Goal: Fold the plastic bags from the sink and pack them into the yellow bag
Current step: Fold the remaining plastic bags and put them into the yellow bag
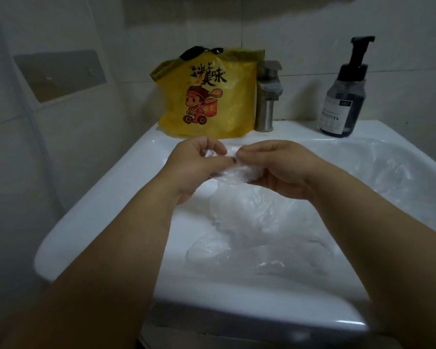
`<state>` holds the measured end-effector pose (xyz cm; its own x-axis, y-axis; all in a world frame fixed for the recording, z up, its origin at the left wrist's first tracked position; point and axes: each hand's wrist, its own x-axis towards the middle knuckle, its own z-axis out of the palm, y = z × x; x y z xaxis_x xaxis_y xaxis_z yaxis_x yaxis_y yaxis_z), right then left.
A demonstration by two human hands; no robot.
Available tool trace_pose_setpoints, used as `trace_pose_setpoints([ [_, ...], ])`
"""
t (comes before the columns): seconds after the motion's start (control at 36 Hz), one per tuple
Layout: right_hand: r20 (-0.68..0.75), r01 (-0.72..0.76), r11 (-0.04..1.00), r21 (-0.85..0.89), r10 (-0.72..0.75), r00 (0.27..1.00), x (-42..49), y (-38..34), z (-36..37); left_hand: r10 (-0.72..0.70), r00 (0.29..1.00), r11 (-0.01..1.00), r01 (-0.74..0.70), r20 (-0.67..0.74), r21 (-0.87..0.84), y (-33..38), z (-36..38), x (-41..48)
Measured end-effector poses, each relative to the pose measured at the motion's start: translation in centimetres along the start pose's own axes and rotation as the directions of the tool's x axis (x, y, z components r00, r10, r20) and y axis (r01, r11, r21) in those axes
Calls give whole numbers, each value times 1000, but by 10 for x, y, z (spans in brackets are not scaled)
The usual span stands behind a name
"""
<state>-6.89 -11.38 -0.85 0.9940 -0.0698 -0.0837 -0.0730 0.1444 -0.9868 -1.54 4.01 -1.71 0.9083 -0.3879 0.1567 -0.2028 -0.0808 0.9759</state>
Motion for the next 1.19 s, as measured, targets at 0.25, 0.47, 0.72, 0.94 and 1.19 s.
trace_pose_setpoints([
  [0.25,-98,54,999,-1,-53,994,-2,-9,-11,-59,996,962,73,60,-263,6,-6,0],
  [0.47,62,22,999,-37,-19,998,-5,-4,-3,-47,993,955,76,105,-285,6,-1,-1],
  [0.72,27,69,994,-90,-67,997,-3,-6,-6,-115,987,983,130,116,-131,0,-1,0],
  [0.94,19,99,987,-128,-97,995,-2,-5,-8,-116,985,984,131,126,-123,0,1,-1],
  [1.19,-21,157,902,-401,-181,983,3,-2,-14,161,987,976,-159,0,151,-6,2,0],
])
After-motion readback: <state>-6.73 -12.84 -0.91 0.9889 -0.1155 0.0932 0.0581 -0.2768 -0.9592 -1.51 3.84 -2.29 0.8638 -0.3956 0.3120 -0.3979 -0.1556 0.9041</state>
